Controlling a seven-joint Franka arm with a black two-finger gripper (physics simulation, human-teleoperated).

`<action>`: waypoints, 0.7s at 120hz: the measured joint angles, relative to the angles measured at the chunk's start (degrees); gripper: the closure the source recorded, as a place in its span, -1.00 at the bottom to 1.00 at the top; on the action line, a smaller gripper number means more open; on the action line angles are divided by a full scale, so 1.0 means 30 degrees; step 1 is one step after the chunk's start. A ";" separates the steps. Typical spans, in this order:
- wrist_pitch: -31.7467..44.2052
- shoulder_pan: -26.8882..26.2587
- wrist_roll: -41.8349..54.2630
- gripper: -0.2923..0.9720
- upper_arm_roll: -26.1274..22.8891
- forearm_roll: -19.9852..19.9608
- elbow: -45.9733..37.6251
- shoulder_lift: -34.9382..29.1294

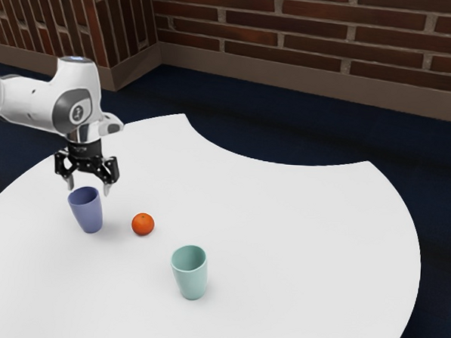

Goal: Place the left cup onto the right cup

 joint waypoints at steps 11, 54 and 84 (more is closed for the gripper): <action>0.0490 0.0005 0.0091 -0.54 0.0015 -0.0160 0.0045 0.0533; 0.2194 0.0007 0.0490 -0.54 0.0023 -0.0573 0.0129 0.2037; 0.2883 0.0013 0.0650 -0.36 0.0043 -0.0589 0.0157 0.2443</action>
